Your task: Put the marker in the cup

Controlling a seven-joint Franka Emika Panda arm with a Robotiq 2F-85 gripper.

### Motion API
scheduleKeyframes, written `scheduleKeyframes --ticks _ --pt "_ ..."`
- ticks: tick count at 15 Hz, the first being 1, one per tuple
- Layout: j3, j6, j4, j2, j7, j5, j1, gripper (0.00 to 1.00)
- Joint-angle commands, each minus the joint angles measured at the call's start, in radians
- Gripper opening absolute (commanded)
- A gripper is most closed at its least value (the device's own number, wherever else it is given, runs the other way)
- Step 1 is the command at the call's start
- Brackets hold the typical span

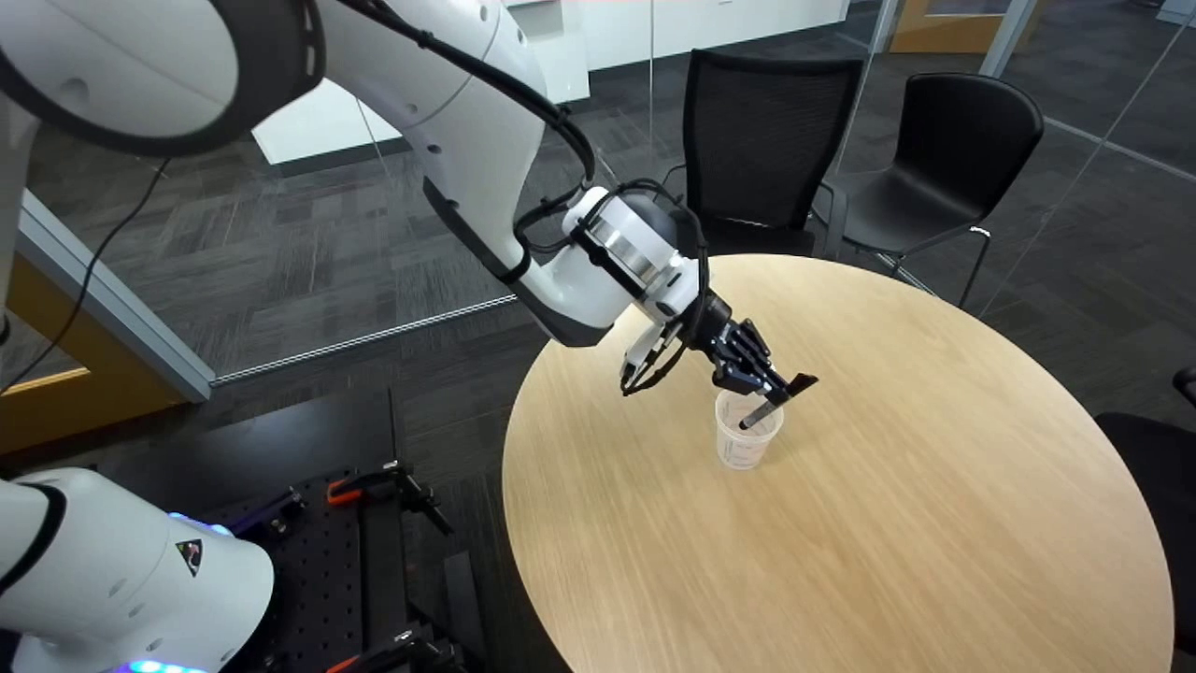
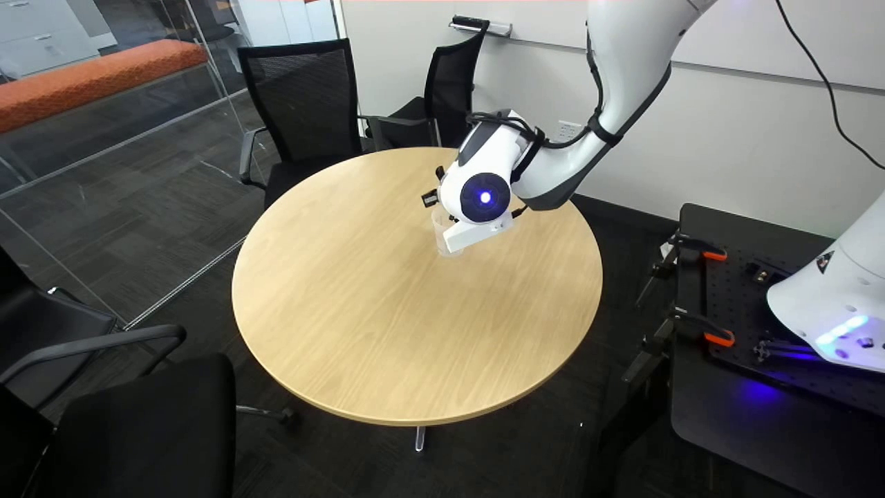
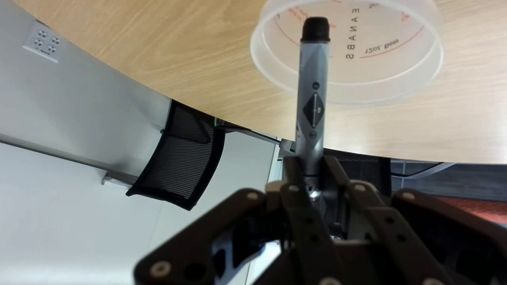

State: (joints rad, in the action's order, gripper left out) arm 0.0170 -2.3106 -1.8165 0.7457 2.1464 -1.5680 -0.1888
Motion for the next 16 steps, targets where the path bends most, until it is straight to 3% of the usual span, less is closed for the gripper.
scheduleKeyframes --ticks 1,6,7,8,9,16 --pt "-0.036 0.017 0.039 0.045 0.02 -0.034 0.023 0.05" --pt "-0.046 0.028 0.051 0.075 0.029 -0.043 0.019 0.05" --pt "-0.047 0.034 0.051 0.078 0.031 -0.041 0.016 0.11" --pt "-0.048 0.039 0.049 0.078 0.035 -0.039 0.014 0.44" --pt "-0.048 0.046 0.045 0.074 0.042 -0.043 0.009 0.44" --pt "-0.052 0.129 0.008 0.025 0.134 -0.074 -0.007 0.95"
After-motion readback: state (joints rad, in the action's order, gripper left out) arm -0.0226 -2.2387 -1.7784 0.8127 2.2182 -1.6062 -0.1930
